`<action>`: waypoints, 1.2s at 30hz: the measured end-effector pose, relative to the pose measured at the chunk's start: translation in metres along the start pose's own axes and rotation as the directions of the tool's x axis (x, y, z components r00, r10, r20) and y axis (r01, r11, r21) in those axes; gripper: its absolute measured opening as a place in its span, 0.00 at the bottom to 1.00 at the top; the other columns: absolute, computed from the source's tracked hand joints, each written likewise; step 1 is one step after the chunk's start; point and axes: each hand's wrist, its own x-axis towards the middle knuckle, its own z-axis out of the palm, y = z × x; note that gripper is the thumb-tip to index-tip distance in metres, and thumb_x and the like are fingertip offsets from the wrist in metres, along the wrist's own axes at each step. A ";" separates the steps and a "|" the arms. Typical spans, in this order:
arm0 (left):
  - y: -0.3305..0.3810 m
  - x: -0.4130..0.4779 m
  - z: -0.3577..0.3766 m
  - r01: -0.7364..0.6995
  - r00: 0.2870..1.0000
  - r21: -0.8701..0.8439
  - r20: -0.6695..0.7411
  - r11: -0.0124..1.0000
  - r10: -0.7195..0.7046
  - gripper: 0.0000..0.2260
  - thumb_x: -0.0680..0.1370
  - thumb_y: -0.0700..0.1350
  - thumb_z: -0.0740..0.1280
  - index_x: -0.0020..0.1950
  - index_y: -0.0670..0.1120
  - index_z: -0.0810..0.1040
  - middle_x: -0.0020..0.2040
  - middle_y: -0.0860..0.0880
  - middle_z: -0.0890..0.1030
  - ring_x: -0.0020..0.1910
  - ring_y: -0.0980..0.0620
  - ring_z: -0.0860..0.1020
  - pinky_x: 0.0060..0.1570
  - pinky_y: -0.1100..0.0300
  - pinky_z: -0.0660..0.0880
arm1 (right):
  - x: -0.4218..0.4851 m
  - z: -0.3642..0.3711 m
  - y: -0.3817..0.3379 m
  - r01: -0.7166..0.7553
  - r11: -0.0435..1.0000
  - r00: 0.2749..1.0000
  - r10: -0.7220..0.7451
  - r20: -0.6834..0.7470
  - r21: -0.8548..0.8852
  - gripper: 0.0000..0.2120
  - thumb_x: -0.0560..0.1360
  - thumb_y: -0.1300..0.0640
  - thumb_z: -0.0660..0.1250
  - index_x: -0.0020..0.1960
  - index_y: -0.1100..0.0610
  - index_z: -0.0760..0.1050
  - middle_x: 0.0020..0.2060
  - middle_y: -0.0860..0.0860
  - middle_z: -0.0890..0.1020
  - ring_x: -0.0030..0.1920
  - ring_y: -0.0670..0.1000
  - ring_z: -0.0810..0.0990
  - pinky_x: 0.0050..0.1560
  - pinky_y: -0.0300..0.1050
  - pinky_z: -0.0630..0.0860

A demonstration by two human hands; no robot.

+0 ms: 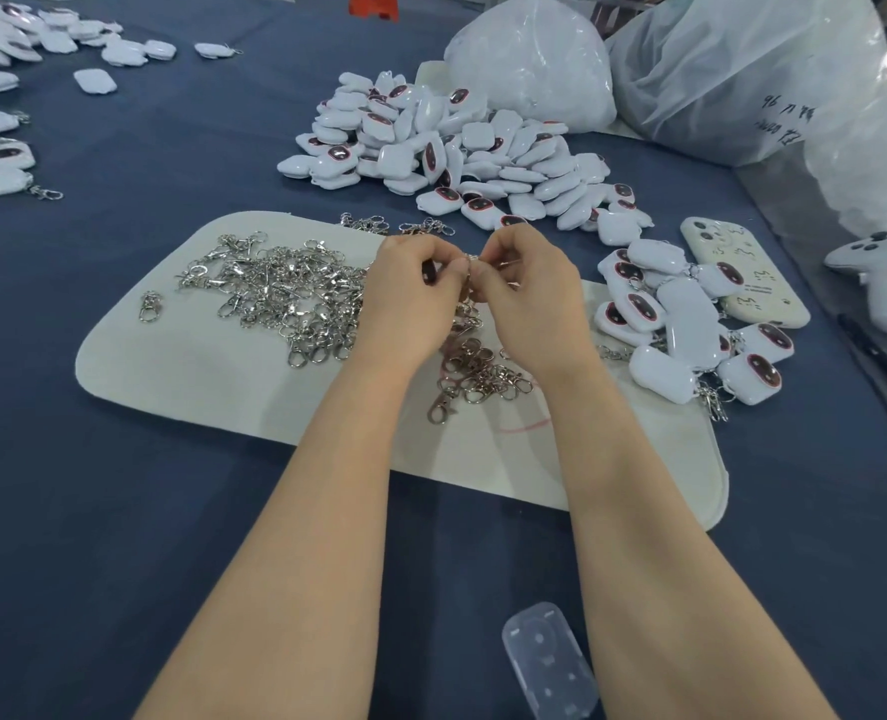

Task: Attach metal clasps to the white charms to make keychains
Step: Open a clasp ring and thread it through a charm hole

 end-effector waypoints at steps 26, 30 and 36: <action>0.008 -0.006 -0.002 0.096 0.995 -0.336 0.026 0.937 -0.093 0.11 0.76 0.37 0.62 0.56 0.50 0.72 0.48 0.55 0.76 0.51 0.48 0.79 0.57 0.49 0.76 | 0.000 0.003 0.003 -0.028 0.999 0.998 0.027 -0.064 -0.016 0.06 0.75 0.64 0.65 0.42 0.55 0.71 0.37 0.54 0.82 0.42 0.55 0.82 0.48 0.52 0.77; 0.009 -0.007 -0.002 0.084 0.996 -0.321 0.019 0.943 -0.083 0.11 0.76 0.38 0.62 0.56 0.50 0.72 0.47 0.56 0.75 0.47 0.52 0.77 0.55 0.51 0.76 | -0.001 0.003 0.002 -0.006 1.000 0.999 0.005 -0.054 -0.026 0.09 0.75 0.65 0.65 0.40 0.53 0.70 0.33 0.47 0.79 0.41 0.52 0.82 0.46 0.46 0.77; 0.005 -0.005 -0.001 0.083 0.996 -0.315 0.007 0.945 -0.085 0.11 0.76 0.38 0.62 0.56 0.50 0.72 0.45 0.56 0.75 0.42 0.57 0.76 0.50 0.59 0.76 | -0.002 0.004 0.003 0.039 0.998 0.999 -0.039 -0.014 -0.047 0.06 0.75 0.66 0.63 0.43 0.56 0.71 0.38 0.55 0.81 0.43 0.56 0.81 0.48 0.53 0.76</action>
